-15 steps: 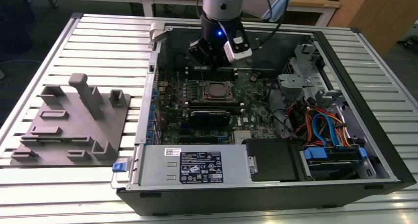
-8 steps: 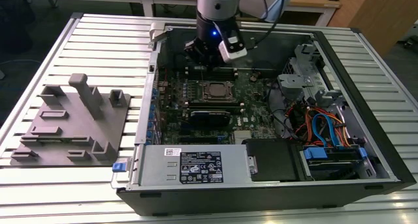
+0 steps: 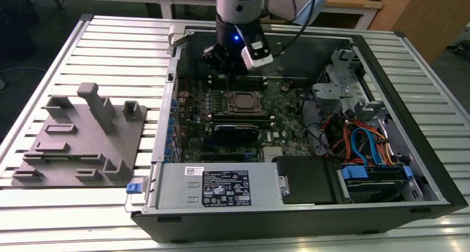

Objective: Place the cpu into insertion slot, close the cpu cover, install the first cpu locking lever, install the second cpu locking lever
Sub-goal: 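Install the first cpu locking lever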

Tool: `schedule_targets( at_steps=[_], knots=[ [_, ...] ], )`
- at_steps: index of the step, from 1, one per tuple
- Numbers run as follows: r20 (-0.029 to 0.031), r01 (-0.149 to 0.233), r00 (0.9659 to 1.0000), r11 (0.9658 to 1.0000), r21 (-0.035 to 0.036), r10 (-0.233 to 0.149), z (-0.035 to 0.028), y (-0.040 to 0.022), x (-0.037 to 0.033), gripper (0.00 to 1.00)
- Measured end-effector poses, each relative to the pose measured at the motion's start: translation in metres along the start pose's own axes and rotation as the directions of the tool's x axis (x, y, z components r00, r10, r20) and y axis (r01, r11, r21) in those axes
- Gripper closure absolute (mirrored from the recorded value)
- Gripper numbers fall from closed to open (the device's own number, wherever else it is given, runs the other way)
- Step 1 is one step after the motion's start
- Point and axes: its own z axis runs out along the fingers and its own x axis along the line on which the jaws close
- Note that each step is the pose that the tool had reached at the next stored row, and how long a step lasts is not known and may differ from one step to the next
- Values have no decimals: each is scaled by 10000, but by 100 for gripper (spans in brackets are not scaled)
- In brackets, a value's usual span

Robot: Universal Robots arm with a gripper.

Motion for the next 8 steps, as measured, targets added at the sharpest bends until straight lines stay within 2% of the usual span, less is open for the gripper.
schedule_targets(
  at_steps=[3,8],
  knots=[
    [-11,191,9998,9998,-15,-191,5,-1,7,89],
    [-15,231,9997,9997,-59,-231,12,-4,42,89]
  ],
)
